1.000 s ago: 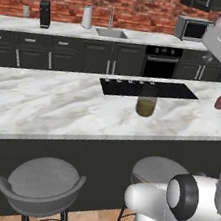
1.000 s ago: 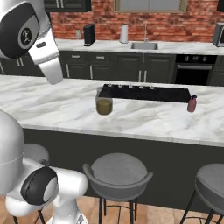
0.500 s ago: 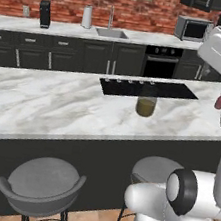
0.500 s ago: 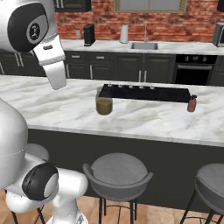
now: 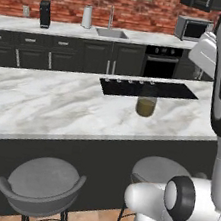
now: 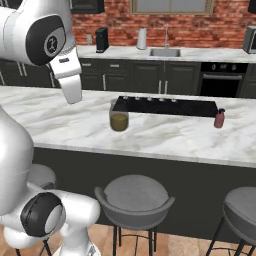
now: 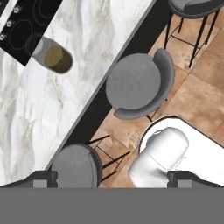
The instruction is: Pick the jar and jar from the dining table and place them in the open cabinet. Close the cabinet after placing the objects.
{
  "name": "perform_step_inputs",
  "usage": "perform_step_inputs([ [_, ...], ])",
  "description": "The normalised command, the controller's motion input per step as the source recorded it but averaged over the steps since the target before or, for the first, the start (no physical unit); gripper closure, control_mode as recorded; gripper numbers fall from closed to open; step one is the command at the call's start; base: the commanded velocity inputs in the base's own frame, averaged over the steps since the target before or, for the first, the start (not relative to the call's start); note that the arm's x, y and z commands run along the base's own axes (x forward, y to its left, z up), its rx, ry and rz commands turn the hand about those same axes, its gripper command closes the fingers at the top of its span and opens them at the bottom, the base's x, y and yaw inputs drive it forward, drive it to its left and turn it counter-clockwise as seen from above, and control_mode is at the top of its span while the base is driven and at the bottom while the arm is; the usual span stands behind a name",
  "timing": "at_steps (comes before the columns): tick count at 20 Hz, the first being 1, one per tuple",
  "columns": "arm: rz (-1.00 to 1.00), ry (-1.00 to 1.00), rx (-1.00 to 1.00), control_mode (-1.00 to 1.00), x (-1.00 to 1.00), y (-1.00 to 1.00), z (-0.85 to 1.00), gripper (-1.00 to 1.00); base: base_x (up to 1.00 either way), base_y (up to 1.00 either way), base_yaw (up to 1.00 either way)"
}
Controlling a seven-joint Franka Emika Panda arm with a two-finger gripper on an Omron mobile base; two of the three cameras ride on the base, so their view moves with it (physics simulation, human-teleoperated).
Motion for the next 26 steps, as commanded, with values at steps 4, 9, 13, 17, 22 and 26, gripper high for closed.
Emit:
perform_step_inputs([
  [4, -0.03, -0.04, -0.03, -1.00, 0.59, -0.07, -0.44, -1.00, 0.00, 0.00, 0.00],
  [9, 0.00, -0.06, -0.02, -1.00, 0.48, -0.11, -0.44, -1.00, 0.00, 0.00, 0.00],
  [13, 0.00, -0.01, 0.00, -1.00, 0.32, 0.00, -0.10, -1.00, 0.00, 0.00, 0.00],
  [17, 0.00, 0.00, 0.00, -1.00, 0.27, 0.00, -0.05, -1.00, 0.00, 0.00, 0.00],
  [22, 0.00, 0.00, 0.00, -1.00, 0.35, 0.00, -0.01, -1.00, 0.00, 0.00, 0.00],
  [26, 0.00, 0.00, 0.00, -1.00, 0.36, 0.00, 0.00, -1.00, 0.00, 0.00, 0.00],
])
